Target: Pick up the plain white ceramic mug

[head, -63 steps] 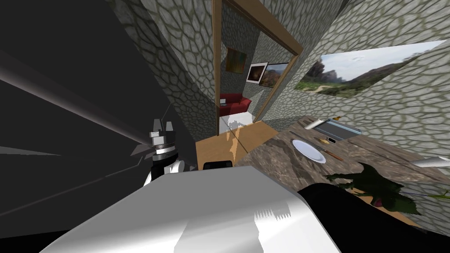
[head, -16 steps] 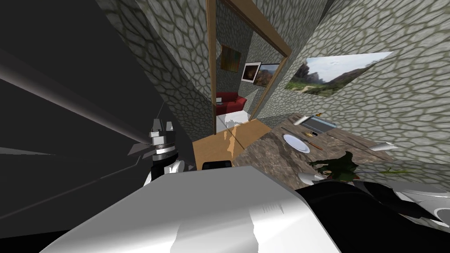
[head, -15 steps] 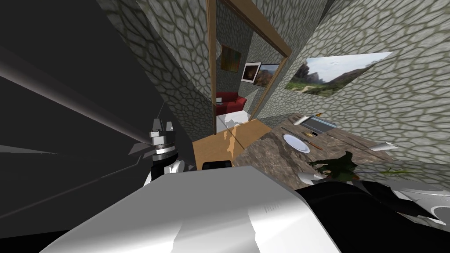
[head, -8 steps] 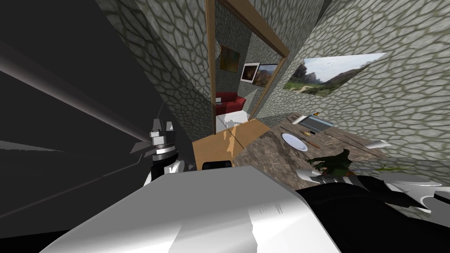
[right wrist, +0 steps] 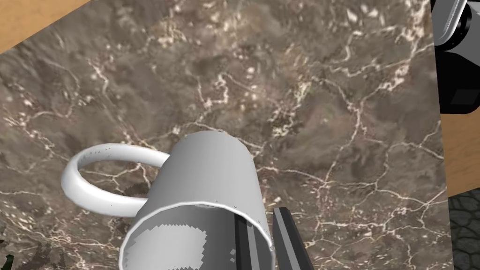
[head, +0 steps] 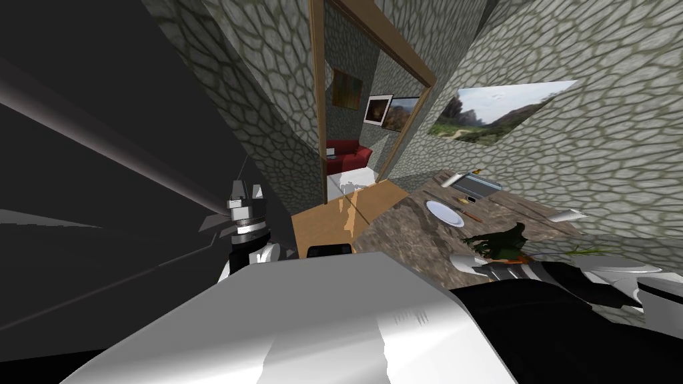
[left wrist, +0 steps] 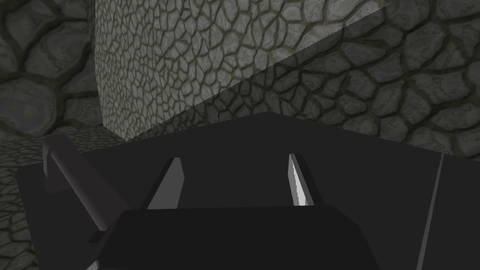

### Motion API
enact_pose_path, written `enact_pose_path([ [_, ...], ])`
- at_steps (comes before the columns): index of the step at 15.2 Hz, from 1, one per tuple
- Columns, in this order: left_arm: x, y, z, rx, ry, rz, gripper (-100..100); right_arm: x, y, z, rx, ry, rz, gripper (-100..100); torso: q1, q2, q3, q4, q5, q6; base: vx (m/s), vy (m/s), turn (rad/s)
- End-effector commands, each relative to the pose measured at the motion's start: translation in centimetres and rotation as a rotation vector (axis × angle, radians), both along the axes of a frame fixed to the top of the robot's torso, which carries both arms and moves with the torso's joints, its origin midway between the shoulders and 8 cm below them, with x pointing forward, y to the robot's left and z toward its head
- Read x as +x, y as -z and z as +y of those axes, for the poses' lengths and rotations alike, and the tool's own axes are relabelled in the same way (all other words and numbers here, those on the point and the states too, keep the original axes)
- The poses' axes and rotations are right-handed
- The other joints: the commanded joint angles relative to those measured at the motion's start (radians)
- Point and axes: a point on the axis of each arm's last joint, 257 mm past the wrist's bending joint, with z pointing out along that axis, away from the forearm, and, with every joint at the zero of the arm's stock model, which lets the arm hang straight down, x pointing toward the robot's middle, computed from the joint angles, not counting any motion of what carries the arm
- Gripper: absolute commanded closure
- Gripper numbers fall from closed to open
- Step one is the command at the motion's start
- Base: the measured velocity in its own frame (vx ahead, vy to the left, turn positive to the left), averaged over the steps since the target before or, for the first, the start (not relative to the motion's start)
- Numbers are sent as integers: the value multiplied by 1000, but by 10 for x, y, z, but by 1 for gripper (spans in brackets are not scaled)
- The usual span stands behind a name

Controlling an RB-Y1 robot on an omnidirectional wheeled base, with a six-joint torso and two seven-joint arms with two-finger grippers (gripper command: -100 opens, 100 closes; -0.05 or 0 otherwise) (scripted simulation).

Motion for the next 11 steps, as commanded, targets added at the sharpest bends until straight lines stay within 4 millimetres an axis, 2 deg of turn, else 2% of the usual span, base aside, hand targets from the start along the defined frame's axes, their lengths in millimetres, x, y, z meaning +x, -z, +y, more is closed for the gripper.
enact_pose_path([
  [1,0,0,0,0,0,0,0,16,-21,-16,-42,15,-34,100,0,0,0,0,0,0,-21,3,-96],
  [3,0,0,0,0,0,0,0,10,-18,-15,-38,11,-11,100,1,1,1,0,2,0,-37,5,-69],
  [5,0,0,0,0,0,0,0,16,-15,-12,-32,-3,-6,100,1,1,1,1,2,0,-15,4,0],
  [6,0,0,0,0,0,0,0,10,-13,-11,-30,-4,12,100,1,0,0,0,2,0,0,2,14],
  [7,0,0,0,0,0,0,0,33,-39,-28,-79,8,-40,100,1,0,0,0,2,0,-16,9,-92],
  [9,0,0,0,0,0,0,0,40,-37,-26,-73,-3,-43,100,2,0,0,1,5,0,-33,10,-82],
  [11,0,0,0,0,0,0,0,22,-31,-24,-69,-3,10,100,2,1,1,1,5,1,-14,-2,27],
])
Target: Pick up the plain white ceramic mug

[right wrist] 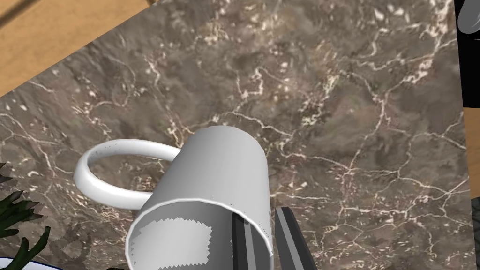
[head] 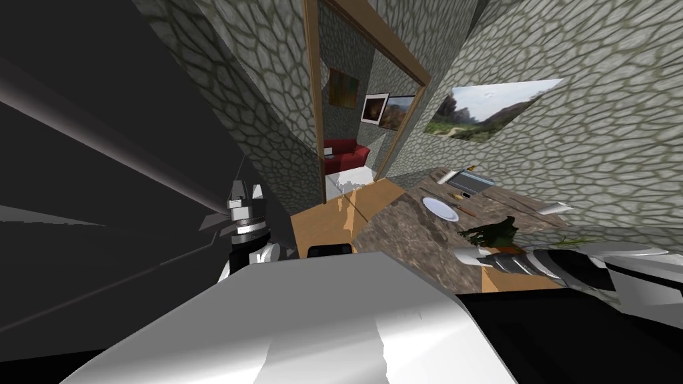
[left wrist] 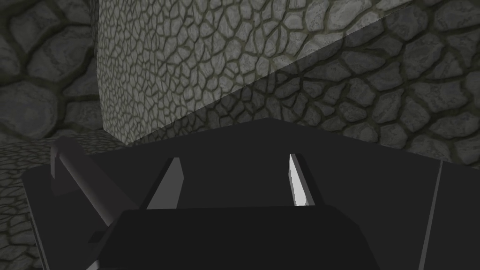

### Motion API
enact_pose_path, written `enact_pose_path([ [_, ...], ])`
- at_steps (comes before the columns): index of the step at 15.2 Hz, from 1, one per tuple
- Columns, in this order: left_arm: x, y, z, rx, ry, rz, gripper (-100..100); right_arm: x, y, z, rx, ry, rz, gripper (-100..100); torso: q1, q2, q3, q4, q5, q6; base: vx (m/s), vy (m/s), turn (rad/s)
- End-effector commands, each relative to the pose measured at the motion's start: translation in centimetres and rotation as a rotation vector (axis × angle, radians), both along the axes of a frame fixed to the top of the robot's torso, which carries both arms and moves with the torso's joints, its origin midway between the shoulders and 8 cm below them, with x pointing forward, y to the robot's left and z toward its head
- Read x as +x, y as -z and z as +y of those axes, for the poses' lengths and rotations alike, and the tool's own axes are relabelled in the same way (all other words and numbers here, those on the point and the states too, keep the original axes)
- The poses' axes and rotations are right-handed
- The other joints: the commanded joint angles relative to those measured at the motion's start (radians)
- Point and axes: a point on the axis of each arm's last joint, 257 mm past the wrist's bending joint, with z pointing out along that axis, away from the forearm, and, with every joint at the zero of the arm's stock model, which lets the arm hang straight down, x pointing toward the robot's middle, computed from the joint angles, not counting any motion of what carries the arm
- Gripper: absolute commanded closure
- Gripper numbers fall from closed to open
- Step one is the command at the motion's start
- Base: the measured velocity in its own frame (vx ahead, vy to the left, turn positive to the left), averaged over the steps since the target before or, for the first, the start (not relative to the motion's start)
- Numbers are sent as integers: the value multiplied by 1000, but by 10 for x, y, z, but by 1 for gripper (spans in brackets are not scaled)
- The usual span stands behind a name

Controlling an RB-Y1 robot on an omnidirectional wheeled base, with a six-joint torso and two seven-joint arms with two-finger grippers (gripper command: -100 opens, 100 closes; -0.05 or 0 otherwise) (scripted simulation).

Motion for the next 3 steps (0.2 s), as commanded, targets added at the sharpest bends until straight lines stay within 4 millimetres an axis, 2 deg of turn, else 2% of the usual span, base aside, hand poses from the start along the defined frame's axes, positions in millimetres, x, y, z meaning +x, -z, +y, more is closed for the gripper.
enact_pose_path([
  [1,0,0,0,0,0,0,0,-9,2,2,3,0,27,100,0,0,0,0,0,0,0,0,0],
  [3,0,0,0,0,0,0,0,-8,2,2,6,-3,24,100,0,0,0,0,0,1,2,-1,-11],
])
